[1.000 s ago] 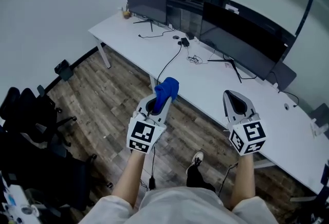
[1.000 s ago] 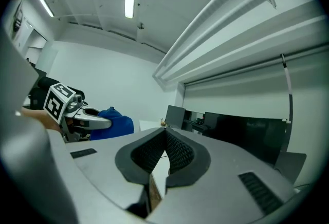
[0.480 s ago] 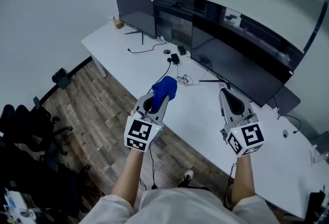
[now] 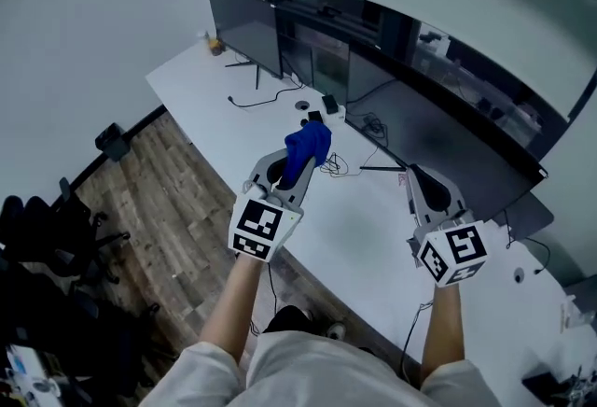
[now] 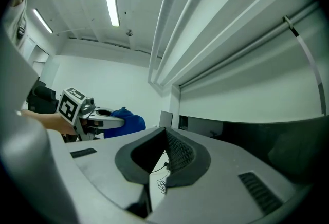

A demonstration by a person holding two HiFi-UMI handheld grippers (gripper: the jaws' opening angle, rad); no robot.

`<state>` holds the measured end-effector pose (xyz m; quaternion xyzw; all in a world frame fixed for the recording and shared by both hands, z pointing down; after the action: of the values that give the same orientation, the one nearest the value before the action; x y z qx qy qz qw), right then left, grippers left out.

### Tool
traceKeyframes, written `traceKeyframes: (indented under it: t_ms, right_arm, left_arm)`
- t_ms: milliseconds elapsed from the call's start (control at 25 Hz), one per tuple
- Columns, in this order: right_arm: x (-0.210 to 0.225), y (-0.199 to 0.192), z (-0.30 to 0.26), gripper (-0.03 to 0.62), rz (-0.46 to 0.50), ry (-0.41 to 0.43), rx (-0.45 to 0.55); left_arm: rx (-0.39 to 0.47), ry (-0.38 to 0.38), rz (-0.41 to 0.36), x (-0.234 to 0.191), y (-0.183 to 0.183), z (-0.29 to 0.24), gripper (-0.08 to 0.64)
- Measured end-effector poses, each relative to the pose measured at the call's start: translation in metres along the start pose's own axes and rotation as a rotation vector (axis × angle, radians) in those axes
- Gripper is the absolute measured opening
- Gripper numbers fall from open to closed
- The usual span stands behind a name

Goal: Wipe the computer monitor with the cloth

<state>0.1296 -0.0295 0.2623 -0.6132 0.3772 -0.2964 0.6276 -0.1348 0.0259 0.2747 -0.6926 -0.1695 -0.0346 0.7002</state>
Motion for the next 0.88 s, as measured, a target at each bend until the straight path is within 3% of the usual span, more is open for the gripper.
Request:
traceKeyframes:
  t_ms: [160,320,560,880]
  right_arm:
    - [0.013,-0.008,-0.031,0.012,-0.025,0.01,-0.027]
    - [0.033,-0.01,-0.078,0.012,0.008,-0.048,-0.074]
    - [0.06,-0.008,-0.139,0.014,-0.031,-0.158,-0.095]
    - [0.086,-0.019,-0.197,0.014,-0.041,-0.25,-0.163]
  left_arm:
    - [0.019,-0.032,-0.022,-0.031,-0.003,-0.045,0.052]
    - [0.041,-0.063,-0.022,-0.078,-0.007,-0.107,0.052]
    - [0.093,-0.146,0.0,-0.14,-0.012,-0.205,0.052]
    - [0.178,-0.261,0.026,-0.189,-0.027,-0.321,0.057]
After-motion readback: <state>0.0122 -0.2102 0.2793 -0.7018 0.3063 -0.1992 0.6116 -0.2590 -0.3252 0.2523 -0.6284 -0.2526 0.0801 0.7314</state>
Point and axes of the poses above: the fingertips, and each gripper's own axes: z backward along the fingers, x to its right, y out of its top, the point moved 9 cm from there along z, backward along the fingers, and after that the axes turned 5 degrees about y, right-handed, at the moved point
